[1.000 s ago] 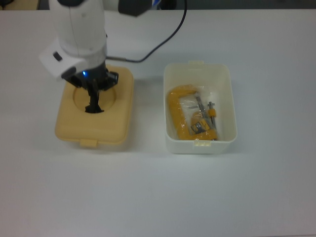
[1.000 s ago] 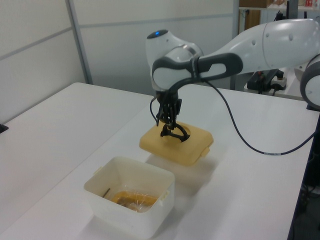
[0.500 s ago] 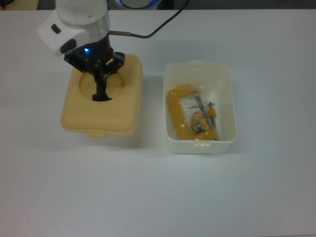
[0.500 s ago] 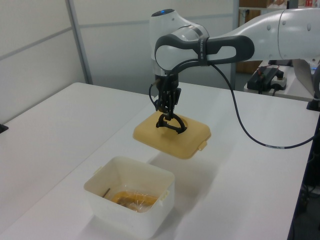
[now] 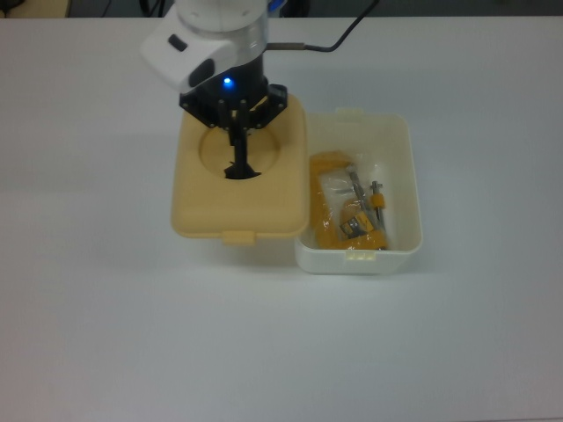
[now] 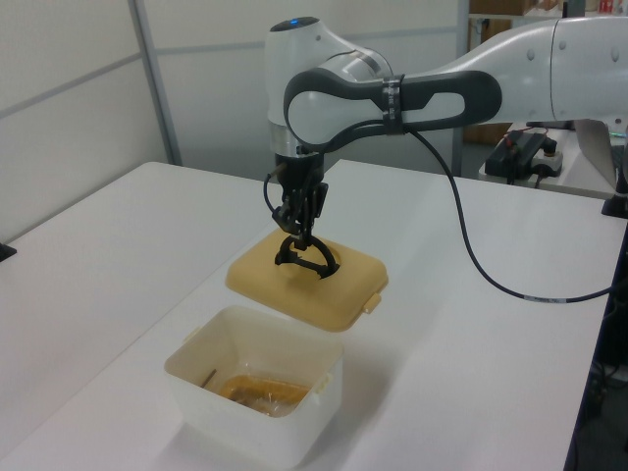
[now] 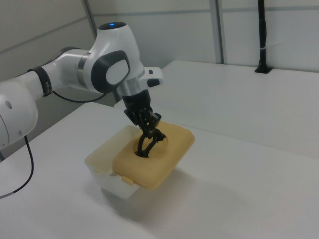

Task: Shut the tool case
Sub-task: 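Carry the lid over the white box and lower it onto the rim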

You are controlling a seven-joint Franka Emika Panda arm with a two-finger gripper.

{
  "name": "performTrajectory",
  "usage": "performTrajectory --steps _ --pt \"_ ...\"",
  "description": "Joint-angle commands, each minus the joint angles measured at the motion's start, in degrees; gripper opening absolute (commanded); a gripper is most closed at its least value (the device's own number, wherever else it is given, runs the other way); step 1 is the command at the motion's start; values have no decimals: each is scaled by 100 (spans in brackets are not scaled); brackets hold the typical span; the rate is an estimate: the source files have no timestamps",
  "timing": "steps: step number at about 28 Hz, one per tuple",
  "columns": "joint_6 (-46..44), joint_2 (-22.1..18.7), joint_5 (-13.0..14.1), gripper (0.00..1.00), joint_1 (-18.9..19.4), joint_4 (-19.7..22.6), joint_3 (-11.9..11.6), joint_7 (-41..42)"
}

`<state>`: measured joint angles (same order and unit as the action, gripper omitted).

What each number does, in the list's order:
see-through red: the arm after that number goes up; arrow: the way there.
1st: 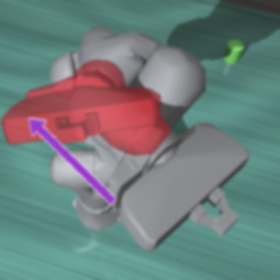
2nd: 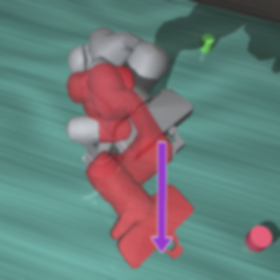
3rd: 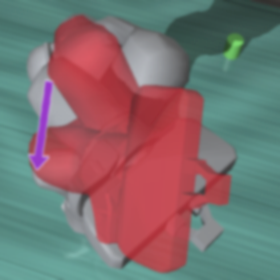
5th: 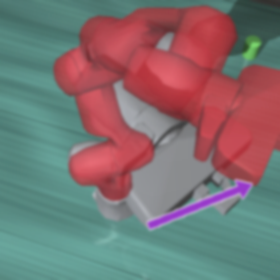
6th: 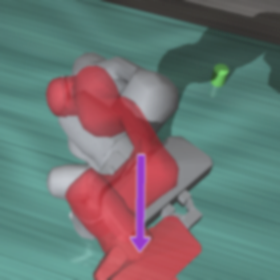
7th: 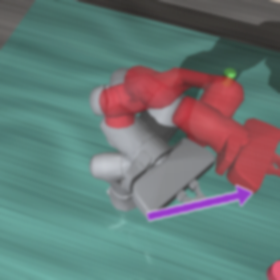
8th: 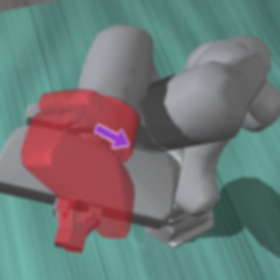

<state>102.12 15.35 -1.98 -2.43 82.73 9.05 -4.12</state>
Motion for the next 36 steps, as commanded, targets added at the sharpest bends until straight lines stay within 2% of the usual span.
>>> performTrajectory --steps 1,6,9,17,24,28,31,36 --pt "-122 -67 84 0 207 -64 53 -316" --pt "-114 -23 40 0 349 -73 175 -528" --pt "-105 12 -118 0 349 -64 439 -773" --pt "88 109 -267 0 366 -64 790 -1186" --pt "185 372 -549 0 568 -196 852 -1556" --pt "203 451 -576 0 603 -275 852 -1653" --pt "203 486 -584 0 630 -354 966 -1749" --pt "177 522 -602 0 682 -521 1019 -1890"
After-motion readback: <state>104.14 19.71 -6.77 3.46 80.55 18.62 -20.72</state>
